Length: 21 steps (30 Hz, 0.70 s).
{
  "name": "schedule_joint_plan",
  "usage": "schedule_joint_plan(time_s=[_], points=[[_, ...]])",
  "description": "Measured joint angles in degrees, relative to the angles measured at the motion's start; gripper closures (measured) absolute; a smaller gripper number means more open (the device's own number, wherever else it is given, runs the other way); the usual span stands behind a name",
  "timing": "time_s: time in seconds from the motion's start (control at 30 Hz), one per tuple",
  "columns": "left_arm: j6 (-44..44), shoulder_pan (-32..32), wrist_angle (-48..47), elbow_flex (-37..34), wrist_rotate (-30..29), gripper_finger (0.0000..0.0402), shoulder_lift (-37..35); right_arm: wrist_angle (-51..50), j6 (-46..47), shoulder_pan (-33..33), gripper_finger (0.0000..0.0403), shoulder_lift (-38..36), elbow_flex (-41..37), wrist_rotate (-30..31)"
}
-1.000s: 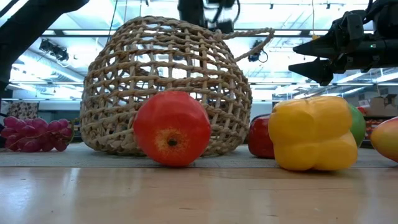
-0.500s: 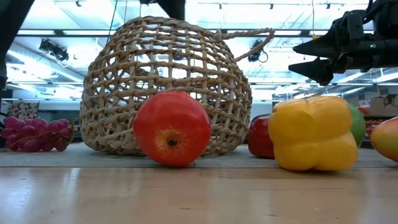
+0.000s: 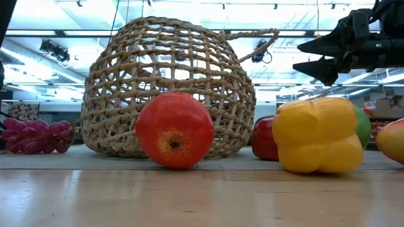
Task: Build produce basket
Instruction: Put the red apple into the brown basket
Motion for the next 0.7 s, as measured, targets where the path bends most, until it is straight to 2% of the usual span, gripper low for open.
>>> schedule_joint_plan(time_s=[0.1, 0.2, 0.4, 0.47, 0.57, 0.7], points=[[10.58, -1.86, 5.05, 0.02, 8.49, 0.0395, 0.19, -0.04, 0.00, 0.00, 0.0055, 0.00, -0.02, 0.00], [18.93, -3.65, 6.96, 0.13, 11.73, 0.0392, 0.94, -0.04, 0.00, 0.00, 0.0055, 0.00, 0.00, 0.00], [26.34, -6.79, 6.05, 0.04, 11.62, 0.0388, 4.81, -0.03, 0.00, 0.00, 0.0055, 0.00, 0.00, 0.00], [28.43, -8.25, 5.10, 0.04, 9.20, 0.0375, 6.80, 0.00, 0.00, 0.00, 0.0055, 0.00, -0.02, 0.00], [32.31, -10.33, 3.35, 0.02, 5.29, 0.0341, 9.83, 0.02, 0.00, 0.00, 0.0055, 0.02, -0.02, 0.00], [34.20, -12.66, 2.16, 0.02, 4.90, 0.0274, 12.37, 0.00, 0.00, 0.00, 0.0055, 0.02, 0.00, 0.00]])
